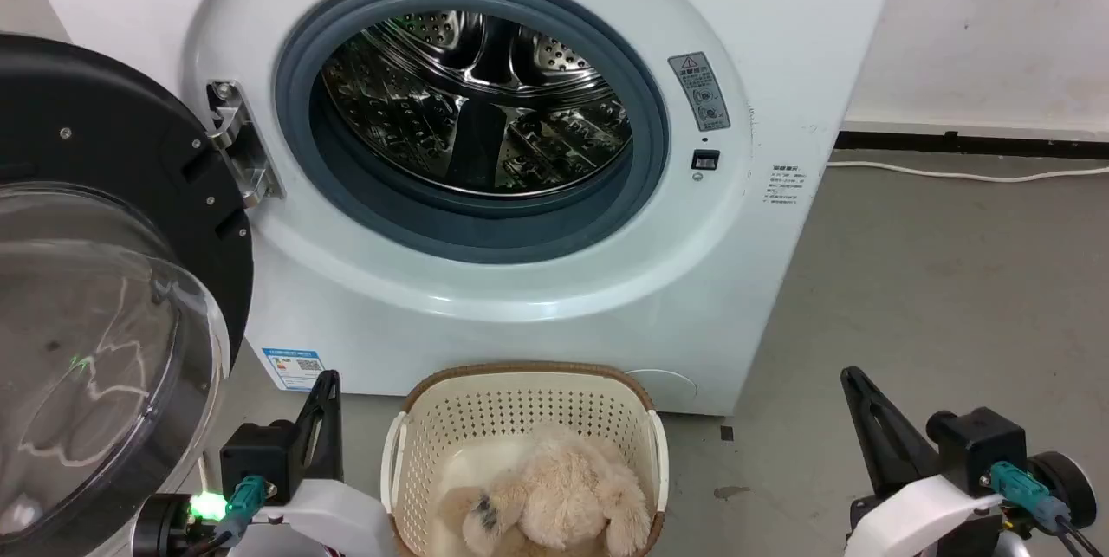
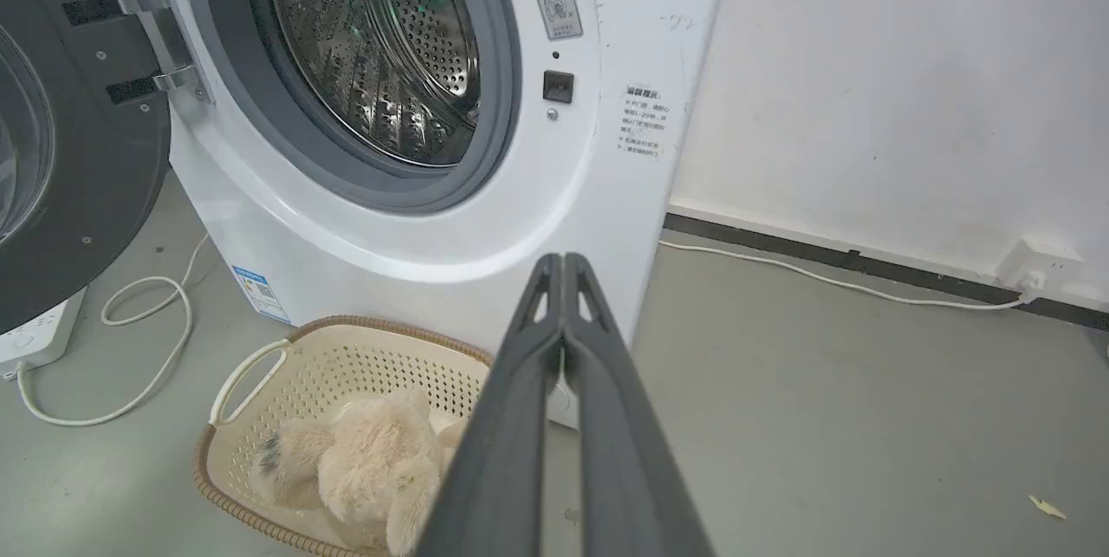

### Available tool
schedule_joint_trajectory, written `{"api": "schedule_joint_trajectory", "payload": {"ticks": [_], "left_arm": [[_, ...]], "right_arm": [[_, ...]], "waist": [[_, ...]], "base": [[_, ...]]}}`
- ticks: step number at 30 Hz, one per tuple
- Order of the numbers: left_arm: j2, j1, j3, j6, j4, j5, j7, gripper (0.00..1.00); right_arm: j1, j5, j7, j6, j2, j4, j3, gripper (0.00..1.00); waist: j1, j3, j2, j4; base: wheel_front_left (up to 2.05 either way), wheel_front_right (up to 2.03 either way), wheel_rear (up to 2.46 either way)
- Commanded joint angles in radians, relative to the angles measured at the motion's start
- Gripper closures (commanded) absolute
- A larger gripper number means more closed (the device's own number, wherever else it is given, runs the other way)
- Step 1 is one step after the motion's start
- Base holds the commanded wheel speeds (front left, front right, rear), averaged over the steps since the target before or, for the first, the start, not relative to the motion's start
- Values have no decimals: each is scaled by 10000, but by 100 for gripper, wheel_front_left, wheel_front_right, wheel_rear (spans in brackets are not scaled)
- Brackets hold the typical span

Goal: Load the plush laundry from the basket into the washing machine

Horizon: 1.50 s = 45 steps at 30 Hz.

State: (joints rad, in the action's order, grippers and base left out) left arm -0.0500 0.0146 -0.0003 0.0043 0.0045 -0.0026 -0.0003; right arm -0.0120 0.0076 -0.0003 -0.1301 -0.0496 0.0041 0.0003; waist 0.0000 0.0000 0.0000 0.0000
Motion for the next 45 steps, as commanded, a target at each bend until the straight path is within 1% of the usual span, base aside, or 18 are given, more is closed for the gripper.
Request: {"api": "schedule_joint_trajectory", "payload": {"ticks": [1,45], "left_arm": [[-3,-146,3,-43,-45,26,3,100],[-3,-146,3,-43,-45,26,3,100]], "right_arm": [[120,-76,3,-6,-6,-41,-3,100],[120,-76,3,-6,-6,-41,-3,100]], "waist": [[0,0,0,0],[0,0,0,0]], "base": [[0,0,0],[0,0,0]]}}
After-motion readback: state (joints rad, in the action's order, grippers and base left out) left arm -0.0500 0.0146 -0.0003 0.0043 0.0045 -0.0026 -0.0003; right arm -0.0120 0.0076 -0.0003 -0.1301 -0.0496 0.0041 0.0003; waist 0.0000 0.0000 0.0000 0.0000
